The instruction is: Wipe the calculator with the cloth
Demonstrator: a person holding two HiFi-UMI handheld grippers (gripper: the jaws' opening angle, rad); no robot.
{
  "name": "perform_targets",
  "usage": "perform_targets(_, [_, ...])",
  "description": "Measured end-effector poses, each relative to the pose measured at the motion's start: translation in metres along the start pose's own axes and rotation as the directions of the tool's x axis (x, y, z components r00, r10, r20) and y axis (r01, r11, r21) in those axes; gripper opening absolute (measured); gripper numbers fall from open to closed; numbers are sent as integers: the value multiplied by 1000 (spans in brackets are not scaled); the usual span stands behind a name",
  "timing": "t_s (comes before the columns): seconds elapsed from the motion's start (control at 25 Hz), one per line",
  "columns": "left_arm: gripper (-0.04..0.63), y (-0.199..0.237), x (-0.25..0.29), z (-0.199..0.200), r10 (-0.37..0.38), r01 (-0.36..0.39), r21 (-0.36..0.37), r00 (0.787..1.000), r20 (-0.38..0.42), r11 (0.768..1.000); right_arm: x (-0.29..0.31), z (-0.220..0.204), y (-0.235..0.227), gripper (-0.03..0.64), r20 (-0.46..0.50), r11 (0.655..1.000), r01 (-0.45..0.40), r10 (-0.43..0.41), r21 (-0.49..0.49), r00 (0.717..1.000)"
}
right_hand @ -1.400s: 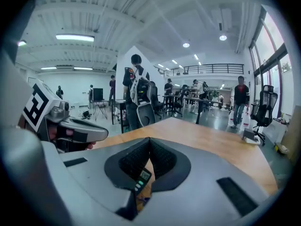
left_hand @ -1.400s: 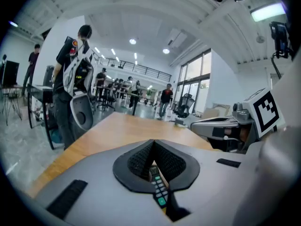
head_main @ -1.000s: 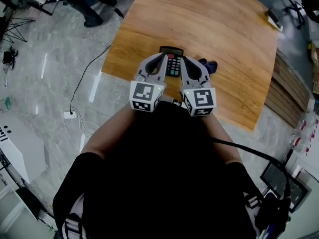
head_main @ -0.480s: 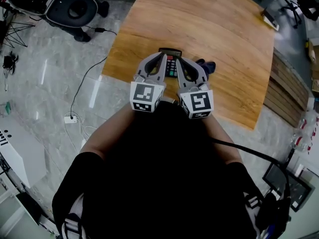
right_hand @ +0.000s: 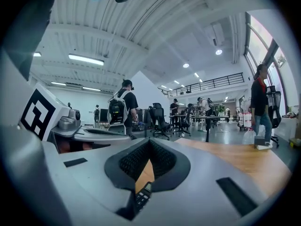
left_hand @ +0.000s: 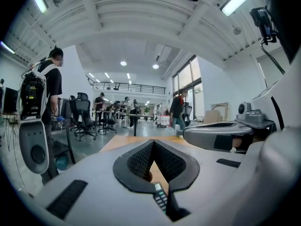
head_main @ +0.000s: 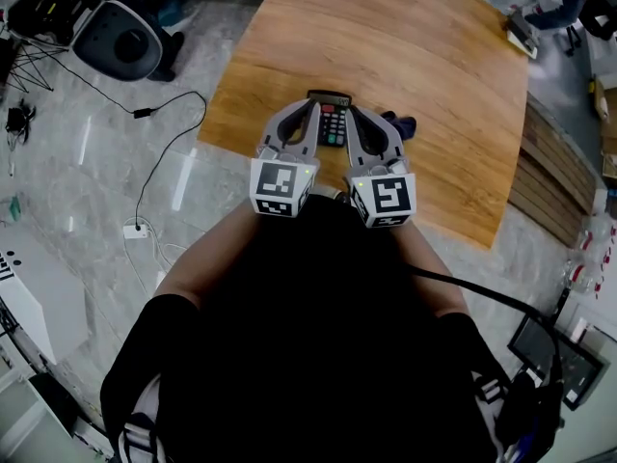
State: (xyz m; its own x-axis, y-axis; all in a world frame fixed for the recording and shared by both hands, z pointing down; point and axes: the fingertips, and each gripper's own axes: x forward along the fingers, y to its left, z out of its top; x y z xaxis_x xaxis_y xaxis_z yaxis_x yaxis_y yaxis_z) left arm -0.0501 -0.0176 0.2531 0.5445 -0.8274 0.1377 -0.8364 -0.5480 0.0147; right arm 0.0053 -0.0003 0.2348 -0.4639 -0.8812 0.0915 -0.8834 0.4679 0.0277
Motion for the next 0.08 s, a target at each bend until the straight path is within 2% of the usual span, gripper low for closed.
perform_targets(0.08, [6,-1,-2,2,1,-1,-1,1000,3,1000,-1,3,0,14,5,1000,3,-3,4,1000])
